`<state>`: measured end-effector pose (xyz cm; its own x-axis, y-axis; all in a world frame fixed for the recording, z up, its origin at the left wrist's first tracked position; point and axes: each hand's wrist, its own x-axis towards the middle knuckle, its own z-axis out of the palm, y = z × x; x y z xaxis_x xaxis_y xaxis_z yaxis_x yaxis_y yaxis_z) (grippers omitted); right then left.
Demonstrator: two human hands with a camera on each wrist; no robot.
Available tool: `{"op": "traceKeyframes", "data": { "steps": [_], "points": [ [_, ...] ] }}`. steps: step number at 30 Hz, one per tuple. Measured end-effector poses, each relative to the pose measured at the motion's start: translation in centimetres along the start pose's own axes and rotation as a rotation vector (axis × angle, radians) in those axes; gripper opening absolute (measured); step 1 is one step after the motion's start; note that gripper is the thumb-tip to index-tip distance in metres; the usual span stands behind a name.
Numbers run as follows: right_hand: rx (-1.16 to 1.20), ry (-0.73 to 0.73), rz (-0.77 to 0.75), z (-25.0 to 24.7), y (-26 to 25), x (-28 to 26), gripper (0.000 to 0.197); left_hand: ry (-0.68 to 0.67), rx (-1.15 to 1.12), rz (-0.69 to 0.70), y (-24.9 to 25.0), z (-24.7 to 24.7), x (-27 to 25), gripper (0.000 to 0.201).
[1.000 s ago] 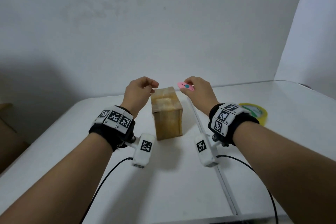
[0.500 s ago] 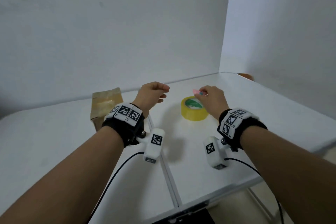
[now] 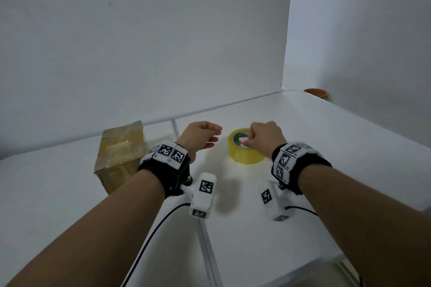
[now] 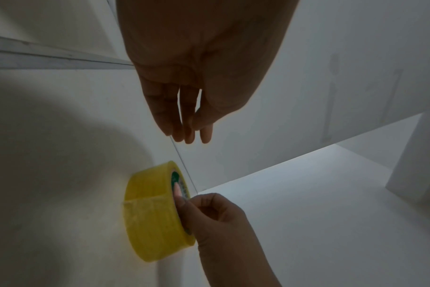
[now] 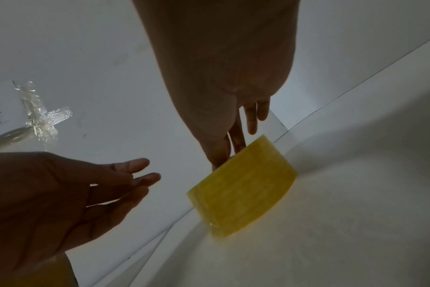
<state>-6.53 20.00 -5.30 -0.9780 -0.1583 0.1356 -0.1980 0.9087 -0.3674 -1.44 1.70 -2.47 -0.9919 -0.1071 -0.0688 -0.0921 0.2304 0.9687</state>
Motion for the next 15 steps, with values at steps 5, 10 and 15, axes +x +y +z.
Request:
{"op": "traceKeyframes", "data": {
  "steps": [5,10,15],
  "points": [
    [-0.132,-0.053,0.049,0.8,0.2,1.3,0.046,0.012,-0.007,-0.021,-0.6,0.1,0.9,0.02],
    [-0.127,-0.114,0.092,0.9,-0.4,1.7,0.043,0.011,0.0,-0.026,-0.6,0.3,1.1,0.021],
    [-0.094,-0.193,0.096,0.7,-0.7,1.9,0.035,0.003,-0.002,-0.018,-0.3,0.1,1.1,0.023]
  ]
}}
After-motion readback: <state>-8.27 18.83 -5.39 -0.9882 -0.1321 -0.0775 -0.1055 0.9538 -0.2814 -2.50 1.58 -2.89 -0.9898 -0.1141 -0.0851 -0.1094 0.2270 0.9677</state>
